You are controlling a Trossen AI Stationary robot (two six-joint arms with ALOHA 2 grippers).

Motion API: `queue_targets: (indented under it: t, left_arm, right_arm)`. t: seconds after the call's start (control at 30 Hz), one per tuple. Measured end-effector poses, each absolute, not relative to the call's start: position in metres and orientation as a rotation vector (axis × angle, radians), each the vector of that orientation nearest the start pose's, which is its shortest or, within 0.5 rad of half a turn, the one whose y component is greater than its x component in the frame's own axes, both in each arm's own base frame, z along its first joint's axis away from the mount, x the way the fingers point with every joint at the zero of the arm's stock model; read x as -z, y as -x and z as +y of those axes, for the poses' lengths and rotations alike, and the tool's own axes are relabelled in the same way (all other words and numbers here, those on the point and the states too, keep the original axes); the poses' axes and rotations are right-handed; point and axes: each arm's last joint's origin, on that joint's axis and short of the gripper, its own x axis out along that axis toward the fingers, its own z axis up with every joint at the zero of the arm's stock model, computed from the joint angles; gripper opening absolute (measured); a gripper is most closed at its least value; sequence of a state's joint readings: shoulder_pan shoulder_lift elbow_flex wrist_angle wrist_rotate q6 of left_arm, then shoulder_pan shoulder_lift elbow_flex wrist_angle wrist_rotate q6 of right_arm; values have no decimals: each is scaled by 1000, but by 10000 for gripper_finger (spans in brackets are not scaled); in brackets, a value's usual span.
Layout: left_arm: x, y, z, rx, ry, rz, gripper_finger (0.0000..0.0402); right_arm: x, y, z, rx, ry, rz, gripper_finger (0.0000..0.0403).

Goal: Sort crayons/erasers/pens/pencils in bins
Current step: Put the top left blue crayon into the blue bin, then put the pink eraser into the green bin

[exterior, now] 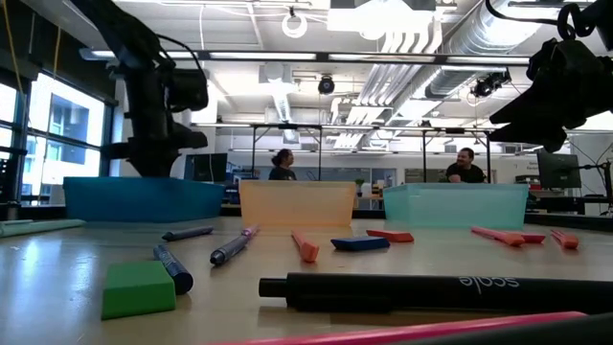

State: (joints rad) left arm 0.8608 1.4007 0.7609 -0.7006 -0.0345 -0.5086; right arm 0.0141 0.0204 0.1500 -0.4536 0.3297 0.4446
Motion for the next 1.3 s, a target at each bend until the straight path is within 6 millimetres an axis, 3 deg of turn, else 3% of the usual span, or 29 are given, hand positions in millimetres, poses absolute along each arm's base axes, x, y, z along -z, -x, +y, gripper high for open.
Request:
queue_targets:
  t: [0.17, 0.47, 0.77, 0.97, 1.3]
  left_arm:
    - [-169, -150, 176, -1109, 998, 1065, 15]
    - [-169, -149, 176, -1127, 1016, 1054, 62]
    - [-173, -150, 175, -1105, 1021, 1040, 109]
    - [-202, -156, 181, -1019, 954, 952, 114]
    - [-277, -161, 177, -900, 722, 737, 107]
  right_arm:
    - [-171, -82, -8, 379, -411, 229, 220]
    - [-171, -81, -9, 460, -737, 147, 220]
    - [-175, -82, -11, 492, -813, 69, 220]
    - [-189, -85, -10, 417, -855, -70, 220]
    - [-199, -86, -9, 315, -981, -163, 220]
